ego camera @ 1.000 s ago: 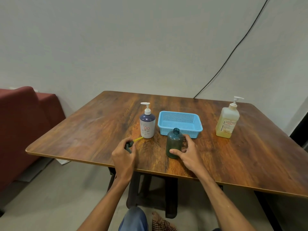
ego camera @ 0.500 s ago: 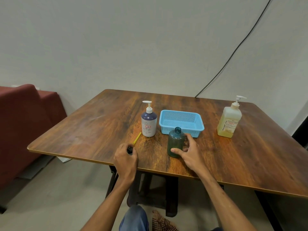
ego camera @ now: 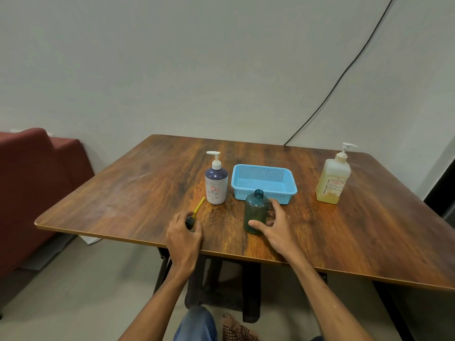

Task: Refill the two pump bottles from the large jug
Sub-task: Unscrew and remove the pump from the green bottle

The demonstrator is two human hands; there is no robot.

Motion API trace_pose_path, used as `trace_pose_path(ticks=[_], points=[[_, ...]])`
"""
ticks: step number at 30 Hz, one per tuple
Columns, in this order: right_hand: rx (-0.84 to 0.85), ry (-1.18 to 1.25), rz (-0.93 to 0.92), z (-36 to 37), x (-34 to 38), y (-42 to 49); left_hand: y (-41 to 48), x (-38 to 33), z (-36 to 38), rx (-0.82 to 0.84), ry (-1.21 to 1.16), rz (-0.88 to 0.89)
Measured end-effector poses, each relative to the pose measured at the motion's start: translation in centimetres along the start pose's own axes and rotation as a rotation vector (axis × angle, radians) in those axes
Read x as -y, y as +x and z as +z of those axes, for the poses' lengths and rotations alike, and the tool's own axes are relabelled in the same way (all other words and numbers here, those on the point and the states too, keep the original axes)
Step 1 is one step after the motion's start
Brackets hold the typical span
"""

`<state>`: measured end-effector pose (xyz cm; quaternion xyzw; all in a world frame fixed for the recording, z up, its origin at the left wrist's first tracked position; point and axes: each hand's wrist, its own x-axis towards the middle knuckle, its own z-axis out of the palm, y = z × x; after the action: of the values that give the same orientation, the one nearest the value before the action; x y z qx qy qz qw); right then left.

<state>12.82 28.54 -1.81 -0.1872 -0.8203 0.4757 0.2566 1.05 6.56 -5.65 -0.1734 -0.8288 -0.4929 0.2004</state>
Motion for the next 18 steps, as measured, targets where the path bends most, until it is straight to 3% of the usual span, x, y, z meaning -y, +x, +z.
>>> trace_pose_path(ticks=[18], points=[[0.030, 0.070, 0.019, -0.7, 0.7, -0.9, 0.4, -4.3, -1.0, 0.036, -0.067, 0.112]])
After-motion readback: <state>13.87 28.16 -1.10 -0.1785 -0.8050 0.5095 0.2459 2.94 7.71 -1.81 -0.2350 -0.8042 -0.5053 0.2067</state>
